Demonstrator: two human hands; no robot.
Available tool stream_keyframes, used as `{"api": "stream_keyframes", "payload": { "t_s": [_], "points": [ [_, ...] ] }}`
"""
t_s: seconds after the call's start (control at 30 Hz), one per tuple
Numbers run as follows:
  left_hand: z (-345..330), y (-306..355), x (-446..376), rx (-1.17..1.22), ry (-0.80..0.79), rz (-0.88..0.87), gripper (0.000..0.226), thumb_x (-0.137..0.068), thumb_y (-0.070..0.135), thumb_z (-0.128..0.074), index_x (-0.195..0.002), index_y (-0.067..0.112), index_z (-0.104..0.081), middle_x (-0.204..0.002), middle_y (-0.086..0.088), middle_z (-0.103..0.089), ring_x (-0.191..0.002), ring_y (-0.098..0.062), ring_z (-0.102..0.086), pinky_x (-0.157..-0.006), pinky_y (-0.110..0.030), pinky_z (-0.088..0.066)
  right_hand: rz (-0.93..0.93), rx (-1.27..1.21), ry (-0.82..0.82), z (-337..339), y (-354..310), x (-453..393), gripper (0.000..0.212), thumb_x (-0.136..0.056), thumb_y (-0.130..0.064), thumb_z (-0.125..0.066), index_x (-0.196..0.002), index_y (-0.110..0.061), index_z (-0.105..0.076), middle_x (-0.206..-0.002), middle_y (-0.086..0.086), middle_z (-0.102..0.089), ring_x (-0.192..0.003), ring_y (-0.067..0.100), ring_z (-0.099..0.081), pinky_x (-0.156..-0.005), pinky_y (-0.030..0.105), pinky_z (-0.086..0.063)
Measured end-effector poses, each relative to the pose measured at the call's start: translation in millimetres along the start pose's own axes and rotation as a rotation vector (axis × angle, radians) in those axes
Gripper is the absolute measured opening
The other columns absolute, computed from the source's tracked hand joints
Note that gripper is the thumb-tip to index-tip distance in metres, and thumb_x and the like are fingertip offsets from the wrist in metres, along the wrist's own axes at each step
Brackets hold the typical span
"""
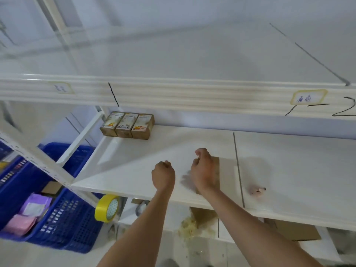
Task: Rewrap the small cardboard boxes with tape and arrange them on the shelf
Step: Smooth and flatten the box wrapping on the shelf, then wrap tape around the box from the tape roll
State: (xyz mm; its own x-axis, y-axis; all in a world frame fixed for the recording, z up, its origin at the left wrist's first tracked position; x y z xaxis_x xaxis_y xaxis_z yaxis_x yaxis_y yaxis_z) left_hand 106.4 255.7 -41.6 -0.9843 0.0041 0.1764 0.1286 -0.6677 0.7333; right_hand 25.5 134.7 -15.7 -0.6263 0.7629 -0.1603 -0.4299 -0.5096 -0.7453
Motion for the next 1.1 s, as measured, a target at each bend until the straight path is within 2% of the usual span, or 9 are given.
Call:
{"api": "stream_keyframes", "payload": {
  "t_s": [0.23, 0.3, 0.4, 0.5, 0.67, 0.77, 0.9, 1.0, 1.1],
  "points": [
    [64, -54, -41, 0.052, 0.034, 0.062, 0.035, -0.102, 0.027, -0.045, -0.09, 0.004, -0.067, -0.08, -0.008, -0.061, -0.085, -0.034, -0.06, -0.07, -0.031, -0.04, -0.065, -0.194, -0.244, -86, -72, 43, 0.022, -0.096, -0.003, -0.047, -0.112, -0.008, -0.061, -0.106, 0.004, -0.066, -0.098, 0.019, -0.061, -0.085, 0.03, -0.049],
    [88, -79, -54, 0.066, 0.048, 0.083, 0.033, -0.102, 0.027, -0.045, -0.089, 0.004, -0.065, -0.082, -0.009, -0.063, -0.083, -0.034, -0.059, -0.069, -0.033, -0.041, -0.185, -0.211, -0.326, -118, -85, 59, 0.023, -0.095, -0.005, -0.047, -0.109, -0.008, -0.065, -0.102, 0.0, -0.065, -0.094, 0.016, -0.059, -0.082, 0.026, -0.047],
    [129, -123, -74, 0.093, 0.141, 0.103, 0.036, -0.1, 0.027, -0.043, -0.074, 0.005, -0.054, -0.072, -0.01, -0.061, -0.072, -0.032, -0.057, -0.066, -0.038, -0.047, -0.492, -0.283, -0.45, -173, -94, 82, 0.025, -0.089, -0.008, -0.05, -0.101, 0.002, -0.07, -0.095, 0.012, -0.073, -0.082, 0.022, -0.067, -0.081, 0.041, -0.061],
    [160, -171, -94, 0.088, 0.185, 0.152, 0.028, -0.097, 0.031, -0.047, -0.079, 0.01, -0.052, -0.081, -0.01, -0.062, -0.074, -0.03, -0.059, -0.074, -0.045, -0.055, -0.692, -0.284, -0.584, -215, -100, 111, 0.025, -0.079, -0.009, -0.055, -0.1, 0.001, -0.064, -0.093, 0.015, -0.071, -0.076, 0.031, -0.07, -0.062, 0.04, -0.063],
    [169, -217, -113, 0.134, -0.194, 0.303, 0.043, -0.098, 0.034, -0.058, -0.13, 0.006, -0.053, -0.117, -0.011, -0.064, -0.105, -0.034, -0.062, -0.085, -0.038, -0.051, -0.916, -0.375, -0.622, -238, -112, 150, 0.008, -0.092, -0.007, -0.058, -0.087, -0.001, -0.058, -0.074, 0.014, -0.058, -0.06, 0.025, -0.053, -0.061, 0.033, -0.046],
    [168, -227, -118, 0.106, -0.391, 0.304, 0.03, -0.099, 0.032, -0.061, -0.118, 0.008, -0.058, -0.107, -0.012, -0.06, -0.099, -0.031, -0.061, -0.079, -0.034, -0.048, -0.984, -0.449, -0.59, -248, -114, 154, 0.012, -0.094, -0.013, -0.061, -0.098, -0.002, -0.064, -0.078, 0.012, -0.06, -0.064, 0.024, -0.051, -0.054, 0.026, -0.045],
    [162, -241, -124, 0.106, -0.453, 0.387, 0.026, -0.093, 0.029, -0.072, -0.082, 0.009, -0.06, -0.098, -0.016, -0.069, -0.086, -0.029, -0.065, -0.085, -0.041, -0.057, -0.982, -0.475, -0.625, -257, -116, 154, 0.012, -0.096, -0.018, -0.058, -0.098, -0.008, -0.065, -0.078, 0.008, -0.054, -0.062, 0.02, -0.046, -0.056, 0.027, -0.041],
    [158, -246, -126, 0.148, -0.488, 0.472, 0.038, -0.087, 0.03, -0.079, -0.106, 0.003, -0.063, -0.103, -0.019, -0.071, -0.092, -0.031, -0.07, -0.081, -0.041, -0.061, -1.01, -0.51, -0.61, -261, -117, 153, 0.01, -0.097, -0.018, -0.058, -0.097, -0.009, -0.062, -0.077, 0.008, -0.053, -0.062, 0.019, -0.044, -0.056, 0.027, -0.04],
    [162, -245, -130, 0.115, -0.522, 0.504, 0.052, -0.084, 0.035, -0.081, -0.117, 0.003, -0.059, -0.106, -0.017, -0.07, -0.088, -0.028, -0.068, -0.066, -0.036, -0.056, -1.047, -0.53, -0.589, -268, -119, 154, 0.013, -0.097, -0.017, -0.062, -0.103, -0.007, -0.064, -0.076, 0.007, -0.056, -0.061, 0.018, -0.045, -0.056, 0.026, -0.04]
  ]
}}
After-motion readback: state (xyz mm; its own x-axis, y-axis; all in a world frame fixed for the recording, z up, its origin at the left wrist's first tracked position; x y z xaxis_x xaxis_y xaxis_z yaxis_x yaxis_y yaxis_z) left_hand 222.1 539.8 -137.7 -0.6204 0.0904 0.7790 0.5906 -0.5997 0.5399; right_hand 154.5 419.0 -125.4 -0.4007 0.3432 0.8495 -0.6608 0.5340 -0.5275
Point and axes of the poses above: each hand's wrist, its own x-axis away from the middle knuckle, its own z-axis out of the back of the hand, y = z × x, the point moved 3 cm from there along -x, towards the middle knuckle
